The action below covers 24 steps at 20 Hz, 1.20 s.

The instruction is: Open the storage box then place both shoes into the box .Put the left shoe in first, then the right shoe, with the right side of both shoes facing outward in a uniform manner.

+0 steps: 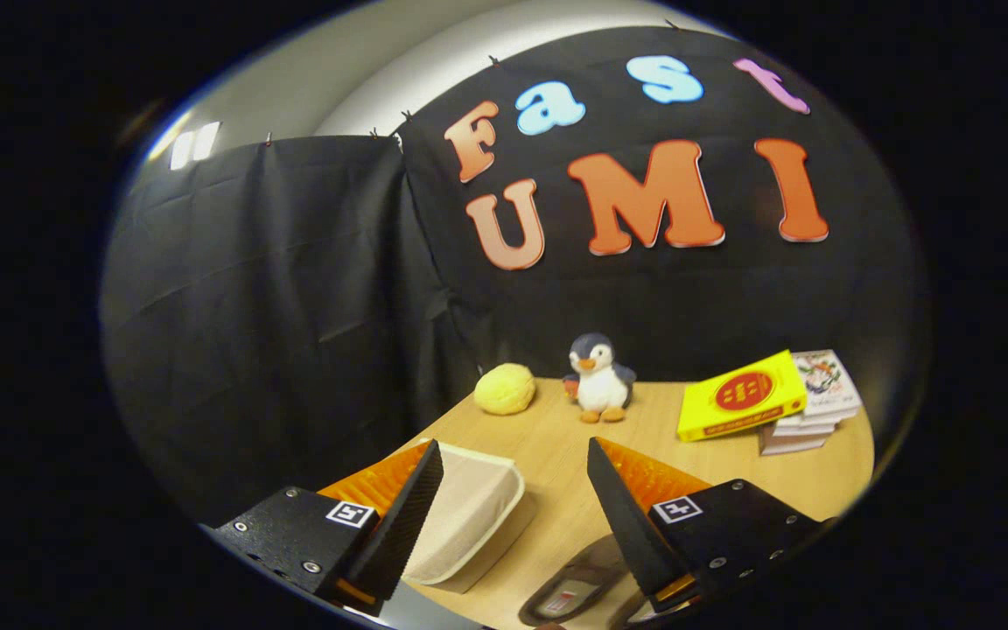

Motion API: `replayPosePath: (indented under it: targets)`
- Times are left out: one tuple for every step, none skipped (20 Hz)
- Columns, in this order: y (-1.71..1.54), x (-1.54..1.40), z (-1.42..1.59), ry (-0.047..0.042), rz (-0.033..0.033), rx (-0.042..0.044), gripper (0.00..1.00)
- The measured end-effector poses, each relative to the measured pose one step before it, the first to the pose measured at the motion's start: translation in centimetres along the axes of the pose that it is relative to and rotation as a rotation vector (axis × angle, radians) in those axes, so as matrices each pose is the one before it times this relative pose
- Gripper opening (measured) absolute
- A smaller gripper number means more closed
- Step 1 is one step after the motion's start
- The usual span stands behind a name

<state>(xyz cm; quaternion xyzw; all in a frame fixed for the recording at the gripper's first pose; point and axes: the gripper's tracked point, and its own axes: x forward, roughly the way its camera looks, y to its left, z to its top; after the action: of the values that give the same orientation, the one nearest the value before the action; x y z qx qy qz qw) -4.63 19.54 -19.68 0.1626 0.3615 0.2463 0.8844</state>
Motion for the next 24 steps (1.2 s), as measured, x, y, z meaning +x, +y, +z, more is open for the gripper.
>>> replayPosePath:
  targets:
    - [0.626,0.553,-1.166,0.04601,0.02522,0.04293,0.99]
    - [0.31,0.813,-1.195,0.04949,0.01938,0.03383,0.98]
    - [0.185,0.585,-1.216,0.04415,0.01522,0.02428,0.97]
    - [0.105,0.768,-1.235,0.04316,0.014,0.01477,0.98]
    - [0.279,0.876,-1.497,0.04391,0.01495,0.01556,0.97]
    - [-0.007,0.923,-1.288,0.04283,0.01147,0.02079,0.97]
    - [0.082,0.86,-0.929,0.04103,0.01474,0.0234,0.97]
    - [-0.064,0.903,-0.94,0.04009,0.00432,0.01399,0.97]
    - [0.215,0.691,-1.179,0.03373,0.00313,-0.00221,0.97]
    - [-0.035,0.73,-0.836,0.03093,-0.00398,-0.00621,0.97]
    - [0.066,0.814,-0.881,0.02766,0.00389,-0.00044,0.97]
    - [0.089,0.44,-0.803,0.02088,0.01415,0.01037,0.97]
    - [0.101,0.336,-0.714,0.0211,0.01604,0.01794,0.97]
    - [0.158,0.596,-0.508,0.02252,0.01626,0.01892,0.97]
    - [0.014,0.403,-0.53,0.02343,0.00648,0.01437,0.97]
    - [-0.062,0.547,-0.314,0.01665,0.00953,0.00829,0.97]
    - [0.011,0.334,-0.363,0.01455,0.0088,0.00842,0.97]
    - [0.219,0.338,-0.038,0.00585,0.02418,0.02145,0.97]
    - [0.191,0.4,-0.229,0.00556,0.01983,0.03261,0.97]
    - [0.121,0.305,-0.127,0.00522,0.01923,0.02792,0.97]
    - [0.139,0.242,-0.005,0.00335,0.01804,0.02205,0.97]
    - [0.106,0.345,0.079,-0.00081,0.01686,0.01638,0.97]
    - [0.17,0.35,-0.051,0.00199,0.01727,0.01553,0.97]
    - [0.066,0.315,0.035,0.00216,0.0104,0.01783,0.97]
